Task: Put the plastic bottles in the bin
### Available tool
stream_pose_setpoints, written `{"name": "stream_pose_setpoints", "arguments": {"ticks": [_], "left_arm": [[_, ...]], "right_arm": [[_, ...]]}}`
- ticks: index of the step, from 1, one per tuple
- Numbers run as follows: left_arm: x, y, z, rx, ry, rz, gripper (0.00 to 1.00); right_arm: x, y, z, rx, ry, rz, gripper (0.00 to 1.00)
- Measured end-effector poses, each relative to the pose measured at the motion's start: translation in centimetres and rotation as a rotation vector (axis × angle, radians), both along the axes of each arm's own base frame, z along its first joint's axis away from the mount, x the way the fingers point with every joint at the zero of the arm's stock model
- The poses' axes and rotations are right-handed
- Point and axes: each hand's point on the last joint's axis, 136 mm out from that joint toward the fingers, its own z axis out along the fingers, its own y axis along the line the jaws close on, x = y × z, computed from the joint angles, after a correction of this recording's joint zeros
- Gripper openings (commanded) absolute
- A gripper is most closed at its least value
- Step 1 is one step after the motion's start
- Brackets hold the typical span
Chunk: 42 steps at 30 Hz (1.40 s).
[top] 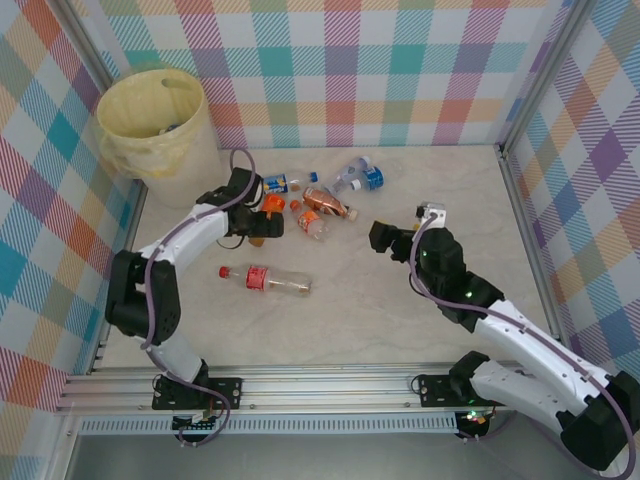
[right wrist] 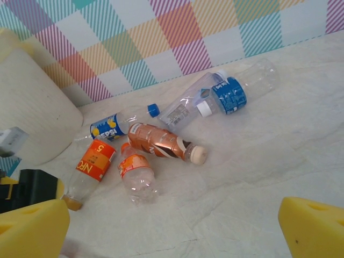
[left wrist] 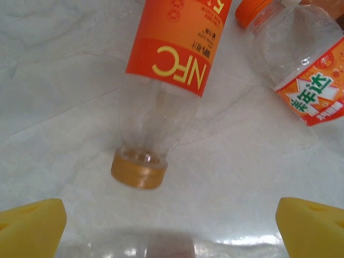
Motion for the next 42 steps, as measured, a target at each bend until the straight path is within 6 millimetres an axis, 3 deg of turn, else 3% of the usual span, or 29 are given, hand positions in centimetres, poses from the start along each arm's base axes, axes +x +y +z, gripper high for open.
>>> {"name": "stream_pose_setpoints", "arguments": {"ticks": [11, 16, 22, 27, 33, 42], "left_arm": [[4.5, -1.1, -4.2, 0.098, 0.047, -0.149, 0.92], [7.1, -1.3, -5.1, 0.135, 0.032, -0.165, 0.91], [8.6, -0.6, -6.1, 0.198, 0.027, -0.161, 0.84], [8.8, 0.0, -6.7, 0.202, 0.037, -0.146, 0.80], [9.6, 0.0, -7.0, 0.200, 0.028, -0.133, 0.67], [9.7, 0.1, -6.6, 0.200, 0.016, -0.119, 0.54]], "right_arm": [[-0.2, -0.8, -0.3, -0.016, 0.004, -0.027, 1.00], [-0.2, -0.9, -0.3, -0.019, 0.004, -0.034, 1.00], [-0.2, -1.1, -0.4, -0.030, 0.005, -0.043, 1.00], [-0.2, -1.2, -0.4, -0.035, 0.005, -0.047, 1.00], [-0.1, -1.2, -0.7, -0.047, 0.008, -0.047, 1.00], [0.8, -0.2, -2.5, -0.130, 0.050, -0.015, 1.00]]}}
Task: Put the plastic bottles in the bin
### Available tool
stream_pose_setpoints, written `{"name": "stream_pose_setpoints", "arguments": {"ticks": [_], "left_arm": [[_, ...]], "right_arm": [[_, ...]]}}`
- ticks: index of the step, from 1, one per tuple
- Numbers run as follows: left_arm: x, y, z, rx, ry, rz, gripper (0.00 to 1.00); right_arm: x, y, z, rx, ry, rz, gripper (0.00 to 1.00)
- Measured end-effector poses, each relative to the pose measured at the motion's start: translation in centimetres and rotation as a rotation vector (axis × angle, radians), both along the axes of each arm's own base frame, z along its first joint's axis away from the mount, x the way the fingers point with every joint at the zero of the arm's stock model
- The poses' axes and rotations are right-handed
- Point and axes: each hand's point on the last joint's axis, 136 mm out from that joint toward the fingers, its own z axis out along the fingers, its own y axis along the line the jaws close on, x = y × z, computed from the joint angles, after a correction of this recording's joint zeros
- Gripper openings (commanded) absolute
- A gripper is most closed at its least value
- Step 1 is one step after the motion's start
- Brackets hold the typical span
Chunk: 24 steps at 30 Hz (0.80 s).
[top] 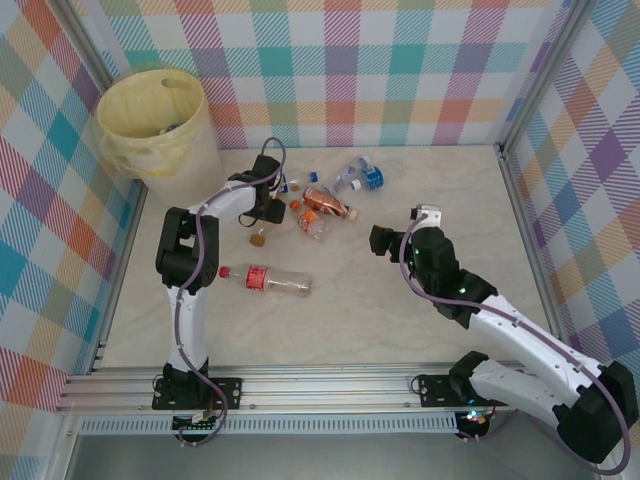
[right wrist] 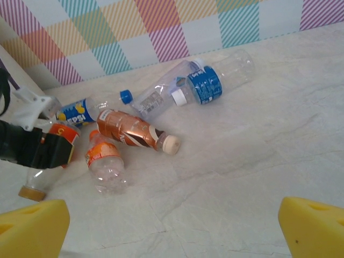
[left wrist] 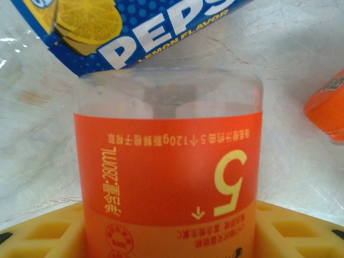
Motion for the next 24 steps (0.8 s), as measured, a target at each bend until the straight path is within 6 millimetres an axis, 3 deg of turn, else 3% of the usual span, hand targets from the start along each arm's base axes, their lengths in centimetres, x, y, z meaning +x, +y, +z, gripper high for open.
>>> {"name": "stream_pose_setpoints", "arguments": {"ticks": [4, 10, 16, 22, 24], "left_arm": [[-0.1, 0.0, 1.2, -0.014, -0.022, 0.015, 0.48], [-1.3, 0.3, 4.9, -0.051, -0.081, 0.038, 0.40], [-2.3, 0.1, 10.0, -0.117, -0.184, 0.042, 0.23], [-3.5, -0.5, 15.7, -0.228, -0.285, 0.048, 0.02], [-4.0, -0.8, 17.6, -0.274, -0.315, 0.051, 0.00]], "right_arm": [[0.4, 1.3, -0.1, -0.005, 0.003, 0.054, 1.00], [0.8, 3.9, 0.3, -0.012, 0.005, 0.173, 1.00], [1.0, 5.8, 1.5, 0.019, -0.025, 0.257, 1.00], [1.2, 7.1, 1.4, 0.033, -0.017, 0.307, 1.00], [1.4, 7.5, 1.4, 0.035, -0.013, 0.319, 1.00]]}}
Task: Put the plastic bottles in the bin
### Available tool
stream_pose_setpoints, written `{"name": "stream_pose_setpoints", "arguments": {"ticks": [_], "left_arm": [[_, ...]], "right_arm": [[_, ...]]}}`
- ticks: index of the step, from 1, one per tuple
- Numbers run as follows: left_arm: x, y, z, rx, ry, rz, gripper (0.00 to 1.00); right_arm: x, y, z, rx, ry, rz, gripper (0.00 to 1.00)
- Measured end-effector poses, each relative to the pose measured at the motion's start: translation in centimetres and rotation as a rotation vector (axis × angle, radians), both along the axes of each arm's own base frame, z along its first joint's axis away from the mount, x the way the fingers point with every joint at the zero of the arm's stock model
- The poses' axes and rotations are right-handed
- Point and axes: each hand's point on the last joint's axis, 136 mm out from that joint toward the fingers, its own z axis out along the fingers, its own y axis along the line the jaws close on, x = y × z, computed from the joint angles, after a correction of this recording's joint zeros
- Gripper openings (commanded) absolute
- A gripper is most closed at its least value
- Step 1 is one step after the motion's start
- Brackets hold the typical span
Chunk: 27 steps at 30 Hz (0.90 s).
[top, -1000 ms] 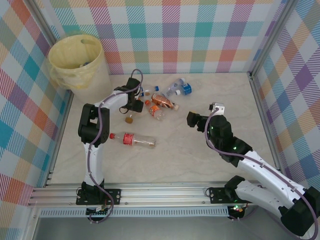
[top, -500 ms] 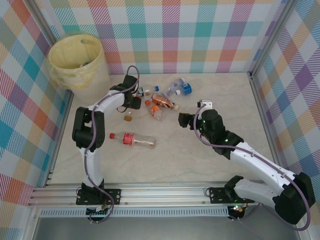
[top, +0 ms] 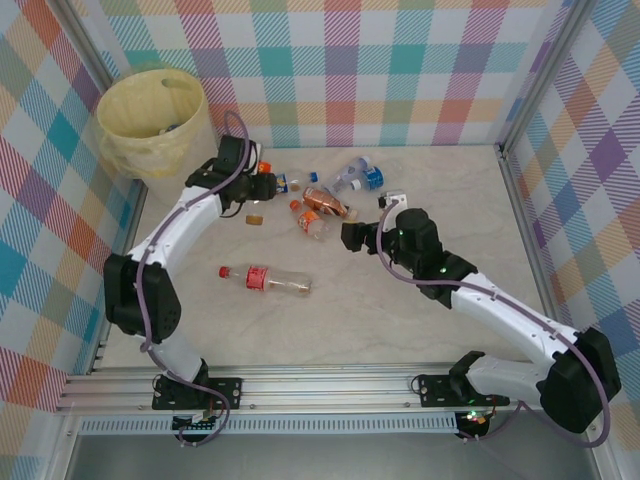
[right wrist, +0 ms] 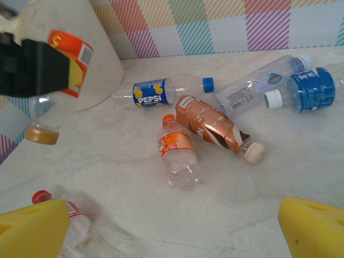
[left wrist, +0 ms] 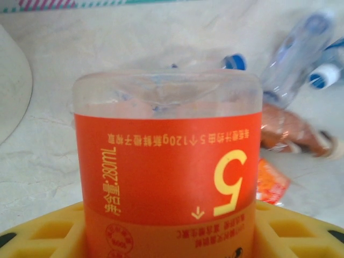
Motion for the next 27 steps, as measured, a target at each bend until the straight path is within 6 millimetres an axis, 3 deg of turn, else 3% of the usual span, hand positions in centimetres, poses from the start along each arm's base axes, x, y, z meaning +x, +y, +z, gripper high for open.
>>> {"name": "stream_pose_setpoints", "arguments": {"ticks": [9, 16, 21, 27], "left_arm": [[-3.0, -0.5, 9.6, -0.181, -0.186, -0.009, 0.00], [-2.9, 0.6, 14.8, -0.232, -0.323, 0.068, 0.00], [-2.0, 3.9, 17.3, -0.250, -0.427, 0.222, 0.00], [-0.8, 9.8, 19.8, -0.261, -0.538, 0.434, 0.00]], "right_arm": [[1.5, 2.3, 1.9, 0.026, -0.031, 0.050, 1.00], [1.6, 4.4, 3.5, 0.073, -0.054, 0.127, 1.00], [1.2, 5.0, 4.0, 0.085, -0.060, 0.152, 1.00], [0.6, 4.2, 5.4, 0.105, -0.088, 0.140, 1.00]]}}
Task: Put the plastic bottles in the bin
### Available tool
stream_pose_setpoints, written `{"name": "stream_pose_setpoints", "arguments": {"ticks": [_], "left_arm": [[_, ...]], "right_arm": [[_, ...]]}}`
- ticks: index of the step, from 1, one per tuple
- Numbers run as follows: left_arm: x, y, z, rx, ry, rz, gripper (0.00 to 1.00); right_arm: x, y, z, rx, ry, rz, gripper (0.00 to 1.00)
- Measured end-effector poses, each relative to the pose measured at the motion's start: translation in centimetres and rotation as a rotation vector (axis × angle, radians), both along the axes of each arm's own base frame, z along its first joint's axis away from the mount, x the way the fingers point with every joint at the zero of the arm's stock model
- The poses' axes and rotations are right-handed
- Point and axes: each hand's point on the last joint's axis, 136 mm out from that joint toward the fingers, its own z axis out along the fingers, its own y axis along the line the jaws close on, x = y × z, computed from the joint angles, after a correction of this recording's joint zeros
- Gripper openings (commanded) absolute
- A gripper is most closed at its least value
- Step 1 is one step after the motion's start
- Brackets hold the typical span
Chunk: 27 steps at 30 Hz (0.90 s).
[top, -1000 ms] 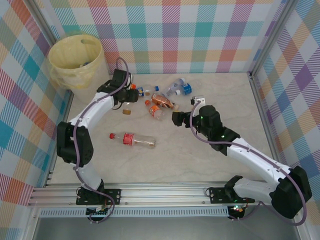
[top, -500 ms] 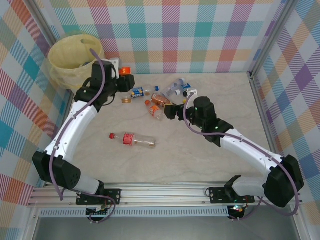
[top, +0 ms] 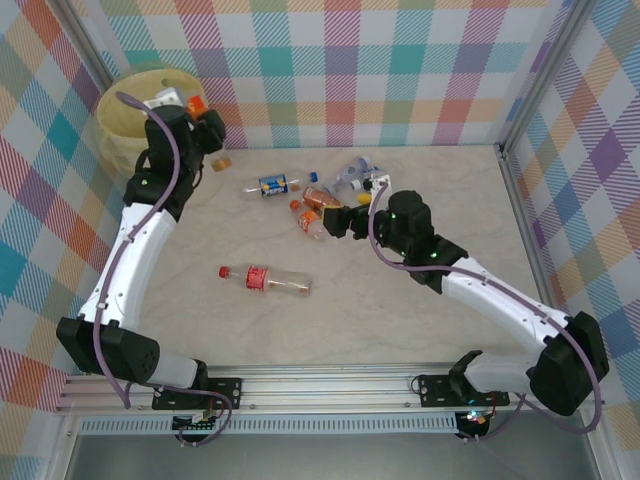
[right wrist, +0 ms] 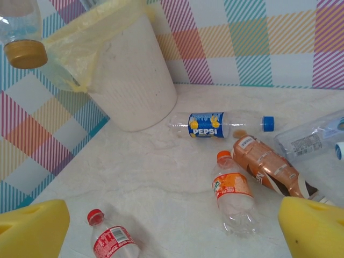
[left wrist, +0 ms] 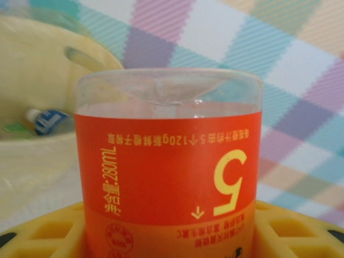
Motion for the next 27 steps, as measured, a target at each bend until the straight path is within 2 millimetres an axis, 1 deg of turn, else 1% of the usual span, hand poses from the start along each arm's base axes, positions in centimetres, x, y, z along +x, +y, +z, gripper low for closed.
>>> {"name": "stream_pose_setpoints", "arguments": {"ticks": [3, 7, 11, 14, 16, 20, 24, 27], "left_arm": [[0.8, 2.3, 1.9, -0.004, -0.060, 0.080, 0.00], [1.8, 5.4, 3.6, 0.002, -0.120, 0.184, 0.00], [3.4, 9.4, 4.5, 0.017, -0.139, 0.289, 0.00], [4.6, 11.4, 4.5, 0.041, -0.135, 0.335, 0.00], [5.4, 12.2, 4.6, 0.055, -0.133, 0.348, 0.00], [6.7, 12.8, 4.4, 0.072, -0.132, 0.364, 0.00], [8.1, 13.8, 4.1, 0.078, -0.144, 0.406, 0.00], [9.6, 14.6, 4.2, 0.074, -0.160, 0.438, 0.00]], "right_arm": [[-0.7, -1.0, 0.5, 0.008, -0.012, -0.019, 1.00], [-1.3, -1.9, 0.4, 0.013, -0.008, -0.042, 1.00], [-1.5, -2.4, 0.4, 0.009, -0.006, -0.055, 1.00], [-1.5, -2.7, 0.3, 0.005, -0.006, -0.066, 1.00], [-1.6, -2.8, -0.1, -0.001, 0.000, -0.070, 1.00], [-1.6, -2.9, -0.8, -0.014, 0.014, -0.073, 1.00], [-1.7, -3.0, -0.9, -0.019, 0.019, -0.073, 1.00], [-1.9, -3.1, -1.0, -0.024, 0.025, -0.074, 1.00]]}}
